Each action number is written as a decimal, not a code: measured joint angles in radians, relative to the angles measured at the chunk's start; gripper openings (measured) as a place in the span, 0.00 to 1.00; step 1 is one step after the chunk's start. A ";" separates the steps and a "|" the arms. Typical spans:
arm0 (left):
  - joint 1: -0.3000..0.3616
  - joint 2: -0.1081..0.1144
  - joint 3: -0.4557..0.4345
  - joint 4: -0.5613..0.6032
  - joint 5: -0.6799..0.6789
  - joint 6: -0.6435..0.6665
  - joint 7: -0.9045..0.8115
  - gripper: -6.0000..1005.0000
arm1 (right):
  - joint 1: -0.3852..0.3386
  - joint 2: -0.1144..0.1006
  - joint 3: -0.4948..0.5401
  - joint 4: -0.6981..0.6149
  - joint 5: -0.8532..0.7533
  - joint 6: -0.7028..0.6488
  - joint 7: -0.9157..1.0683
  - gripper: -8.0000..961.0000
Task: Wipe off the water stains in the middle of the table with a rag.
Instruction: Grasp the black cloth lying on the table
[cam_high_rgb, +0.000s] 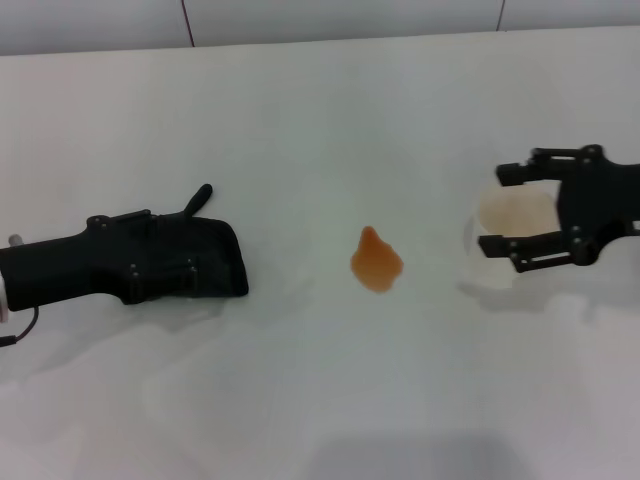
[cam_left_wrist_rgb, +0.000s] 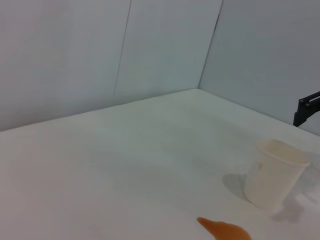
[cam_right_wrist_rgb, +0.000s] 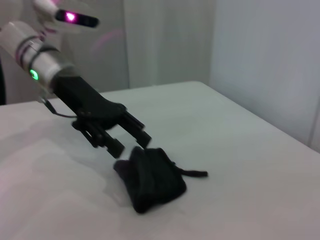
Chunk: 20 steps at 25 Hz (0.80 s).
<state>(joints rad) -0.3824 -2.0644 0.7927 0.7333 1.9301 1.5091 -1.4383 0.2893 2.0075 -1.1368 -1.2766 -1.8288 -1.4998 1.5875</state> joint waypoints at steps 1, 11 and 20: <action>-0.001 -0.001 0.001 0.000 0.001 0.000 -0.001 0.75 | 0.007 0.000 -0.013 0.001 0.002 0.006 0.000 0.88; -0.013 0.010 0.006 0.094 0.014 0.098 -0.159 0.75 | 0.020 0.002 -0.080 0.015 0.013 0.097 -0.021 0.88; -0.151 0.025 0.007 0.365 0.294 0.154 -0.666 0.75 | 0.024 0.002 -0.094 0.017 0.015 0.105 -0.035 0.88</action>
<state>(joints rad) -0.5332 -2.0390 0.8000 1.0987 2.2245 1.6627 -2.1044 0.3130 2.0095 -1.2304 -1.2593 -1.8140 -1.3948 1.5522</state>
